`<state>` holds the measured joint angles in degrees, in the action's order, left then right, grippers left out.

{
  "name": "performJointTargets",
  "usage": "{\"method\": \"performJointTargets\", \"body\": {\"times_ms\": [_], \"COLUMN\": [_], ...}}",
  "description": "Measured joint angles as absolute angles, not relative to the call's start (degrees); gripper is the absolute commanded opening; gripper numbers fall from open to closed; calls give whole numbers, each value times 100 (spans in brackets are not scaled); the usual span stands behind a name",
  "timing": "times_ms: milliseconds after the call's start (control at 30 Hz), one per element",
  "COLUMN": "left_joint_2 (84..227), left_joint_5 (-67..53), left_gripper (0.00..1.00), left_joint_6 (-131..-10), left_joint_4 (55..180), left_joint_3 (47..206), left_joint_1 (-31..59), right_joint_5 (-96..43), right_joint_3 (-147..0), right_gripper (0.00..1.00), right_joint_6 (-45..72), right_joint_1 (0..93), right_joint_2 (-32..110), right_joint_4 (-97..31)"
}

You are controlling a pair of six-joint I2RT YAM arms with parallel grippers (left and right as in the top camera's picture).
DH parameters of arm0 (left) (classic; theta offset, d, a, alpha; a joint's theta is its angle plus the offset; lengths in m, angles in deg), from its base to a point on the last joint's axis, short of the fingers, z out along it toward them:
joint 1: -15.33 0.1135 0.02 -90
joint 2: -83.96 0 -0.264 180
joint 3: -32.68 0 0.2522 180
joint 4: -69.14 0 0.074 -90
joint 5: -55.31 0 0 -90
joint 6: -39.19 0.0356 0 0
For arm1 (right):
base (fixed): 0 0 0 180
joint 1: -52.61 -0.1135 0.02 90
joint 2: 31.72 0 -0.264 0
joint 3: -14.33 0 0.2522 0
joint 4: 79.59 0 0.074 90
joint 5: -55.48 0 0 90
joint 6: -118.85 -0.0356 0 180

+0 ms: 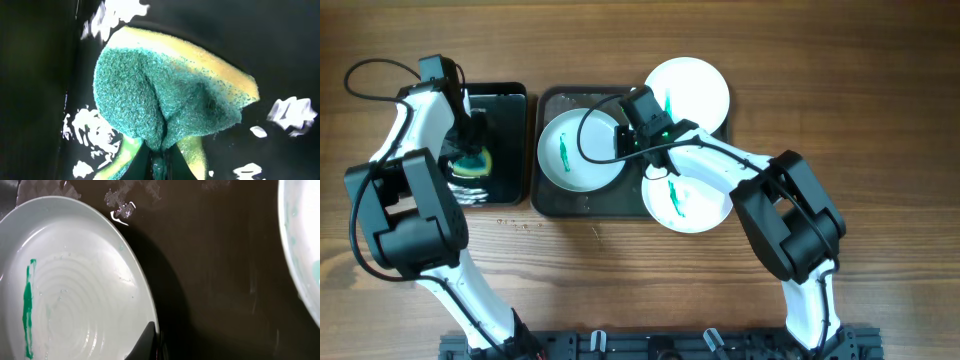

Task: Clean dirty plates on tray and stack at the side
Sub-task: 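Grasp the green-and-yellow sponge with the left gripper and lift it, then scrub the held plate with the sponge in the left gripper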

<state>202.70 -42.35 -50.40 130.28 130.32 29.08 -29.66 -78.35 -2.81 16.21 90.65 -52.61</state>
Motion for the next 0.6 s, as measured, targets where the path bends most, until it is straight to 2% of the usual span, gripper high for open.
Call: {"method": "performJointTargets", "body": {"times_ms": [367, 600], "left_joint_2": [20228, 19487], "left_joint_5": [-3523, -2791], "left_gripper": [4, 4], "left_joint_6": [-5460, -5569], "left_joint_4": [14223, 14693], "left_joint_3": [13757, 14216], "left_joint_1": [2828, 2589], "right_joint_5": [-2764, -2190], "right_joint_3": [-7835, -7835], "right_gripper": [4, 4], "right_joint_6": [-283, -316], "right_joint_1": [1634, 1754], "right_joint_2": [9065, 9080], "right_joint_4": [-5255, -5218]}}
